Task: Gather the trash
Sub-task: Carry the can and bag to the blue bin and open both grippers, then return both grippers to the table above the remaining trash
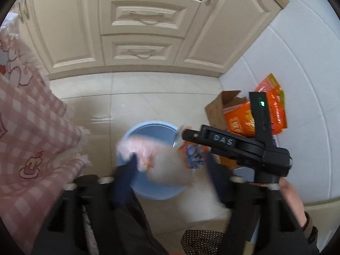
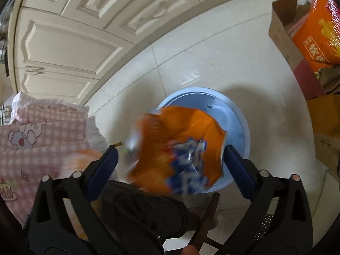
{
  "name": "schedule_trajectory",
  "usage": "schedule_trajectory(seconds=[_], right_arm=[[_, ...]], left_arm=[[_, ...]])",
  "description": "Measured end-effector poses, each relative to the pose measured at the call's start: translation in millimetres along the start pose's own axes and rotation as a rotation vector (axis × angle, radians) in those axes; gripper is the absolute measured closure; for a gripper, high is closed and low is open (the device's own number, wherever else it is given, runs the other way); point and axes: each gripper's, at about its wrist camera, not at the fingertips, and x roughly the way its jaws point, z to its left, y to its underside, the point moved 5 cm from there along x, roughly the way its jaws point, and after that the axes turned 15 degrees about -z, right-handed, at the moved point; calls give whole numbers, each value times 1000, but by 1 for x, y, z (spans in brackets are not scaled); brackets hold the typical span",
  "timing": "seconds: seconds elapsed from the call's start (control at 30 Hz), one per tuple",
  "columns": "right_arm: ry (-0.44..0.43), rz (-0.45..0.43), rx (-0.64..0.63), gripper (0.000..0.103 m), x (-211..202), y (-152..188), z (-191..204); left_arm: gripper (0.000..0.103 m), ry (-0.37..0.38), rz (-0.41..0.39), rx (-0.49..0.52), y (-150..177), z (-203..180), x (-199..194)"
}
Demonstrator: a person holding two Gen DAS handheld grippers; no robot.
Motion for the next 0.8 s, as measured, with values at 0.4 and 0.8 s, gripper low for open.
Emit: schedule_trajectory(seconds=[0.4,0.8], right_arm=[[0,-83,-15,6,-37,-9,3],[-152,-329,-224,6,-172,-26,126]], left_arm=[[19,-45,-63,36,-6,-9,-37],[17,-63,-338,127,-48,-33,-171]])
